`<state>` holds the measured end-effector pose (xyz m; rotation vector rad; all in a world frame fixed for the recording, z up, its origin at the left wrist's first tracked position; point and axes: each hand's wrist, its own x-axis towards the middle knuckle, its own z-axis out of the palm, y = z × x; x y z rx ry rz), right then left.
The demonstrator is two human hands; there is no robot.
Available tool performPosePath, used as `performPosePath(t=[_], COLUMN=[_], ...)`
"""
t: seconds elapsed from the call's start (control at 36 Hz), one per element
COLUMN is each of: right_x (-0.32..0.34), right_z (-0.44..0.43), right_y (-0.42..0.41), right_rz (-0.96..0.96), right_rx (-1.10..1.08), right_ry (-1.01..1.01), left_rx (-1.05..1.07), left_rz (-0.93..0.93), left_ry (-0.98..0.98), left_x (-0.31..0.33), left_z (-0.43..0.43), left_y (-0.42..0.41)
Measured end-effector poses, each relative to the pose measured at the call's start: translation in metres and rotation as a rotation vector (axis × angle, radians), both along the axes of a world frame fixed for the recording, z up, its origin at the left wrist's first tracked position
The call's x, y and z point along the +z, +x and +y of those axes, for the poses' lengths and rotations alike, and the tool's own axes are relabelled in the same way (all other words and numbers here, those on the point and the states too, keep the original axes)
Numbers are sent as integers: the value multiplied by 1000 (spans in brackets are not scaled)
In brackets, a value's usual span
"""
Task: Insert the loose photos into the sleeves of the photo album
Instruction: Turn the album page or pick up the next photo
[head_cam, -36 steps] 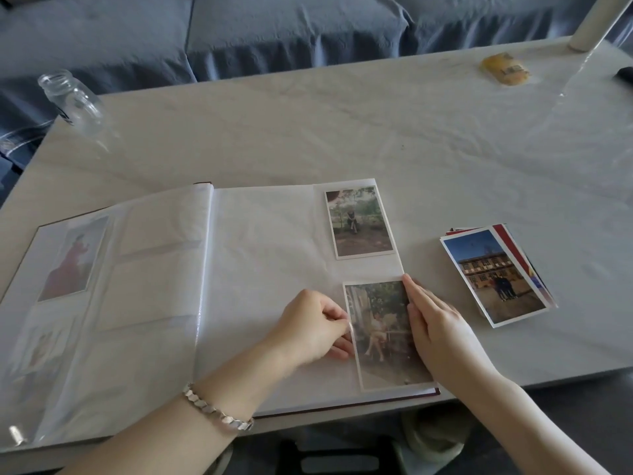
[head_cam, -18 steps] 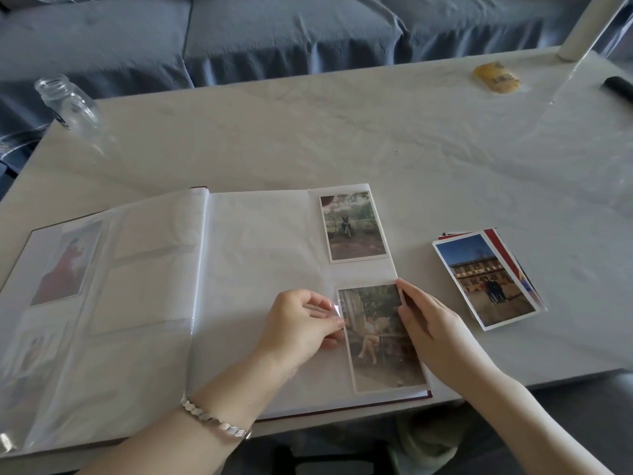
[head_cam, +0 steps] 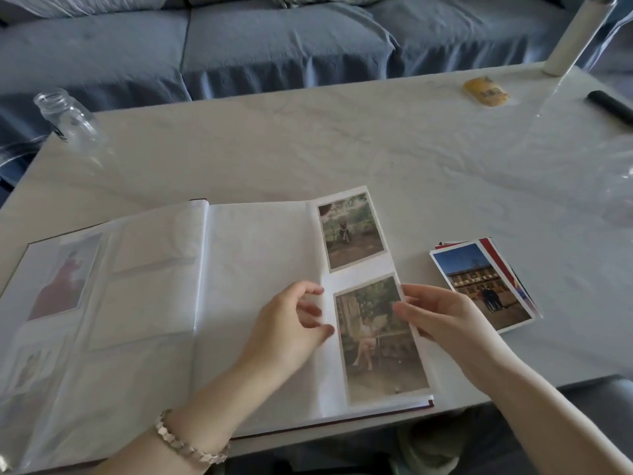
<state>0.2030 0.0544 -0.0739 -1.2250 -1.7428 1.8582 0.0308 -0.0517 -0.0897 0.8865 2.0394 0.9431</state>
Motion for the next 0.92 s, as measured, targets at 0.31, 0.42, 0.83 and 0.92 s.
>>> performPosePath(t=[0.31, 0.42, 0.83, 0.92], right_x=[17, 8, -17, -12], right_z=[-18, 10, 38, 37], right_y=[-26, -11, 21, 19], right_rz=[-41, -467, -1208, -1222], right_rx=[272, 55, 154, 43], right_ry=[287, 779, 837, 874], left_rx=[73, 29, 247, 168], left_rz=[-239, -129, 32, 279], left_ry=[92, 120, -36, -51], left_x=[40, 39, 6, 5], left_z=[35, 31, -6, -10], left_y=[-15, -21, -59, -57])
